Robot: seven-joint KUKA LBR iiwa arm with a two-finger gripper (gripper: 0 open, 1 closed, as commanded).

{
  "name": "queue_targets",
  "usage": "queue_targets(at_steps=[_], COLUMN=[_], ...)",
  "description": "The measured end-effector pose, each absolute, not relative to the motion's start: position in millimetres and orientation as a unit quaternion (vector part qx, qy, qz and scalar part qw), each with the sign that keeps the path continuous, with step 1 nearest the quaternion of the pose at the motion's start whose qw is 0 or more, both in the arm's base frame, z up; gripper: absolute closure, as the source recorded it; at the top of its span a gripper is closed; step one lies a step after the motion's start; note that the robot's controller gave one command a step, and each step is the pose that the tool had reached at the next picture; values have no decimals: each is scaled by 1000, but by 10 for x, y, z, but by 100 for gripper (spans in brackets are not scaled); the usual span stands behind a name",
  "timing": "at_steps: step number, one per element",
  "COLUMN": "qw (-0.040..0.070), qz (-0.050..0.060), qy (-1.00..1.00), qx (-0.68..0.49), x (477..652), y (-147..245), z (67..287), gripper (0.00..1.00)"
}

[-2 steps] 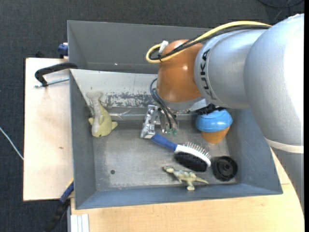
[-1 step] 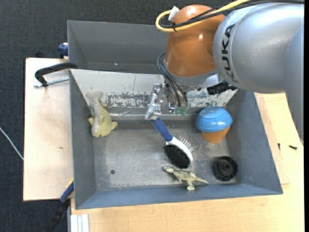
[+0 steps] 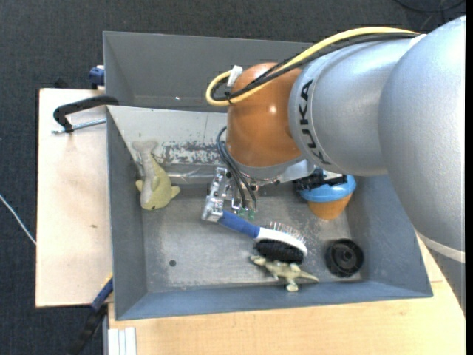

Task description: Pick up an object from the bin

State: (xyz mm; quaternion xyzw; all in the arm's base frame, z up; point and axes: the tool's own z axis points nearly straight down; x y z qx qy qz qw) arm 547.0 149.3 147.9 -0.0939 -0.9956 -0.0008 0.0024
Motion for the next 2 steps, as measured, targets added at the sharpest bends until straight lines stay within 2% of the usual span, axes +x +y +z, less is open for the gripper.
queue_targets(at_steps=[1, 2], qw=[2, -6], qz=[0, -3], qy=[-995, -996], qx=[-98, -92], x=[5482, 5641], y=[1613, 1731], z=[1008, 2111], gripper=[100, 100])
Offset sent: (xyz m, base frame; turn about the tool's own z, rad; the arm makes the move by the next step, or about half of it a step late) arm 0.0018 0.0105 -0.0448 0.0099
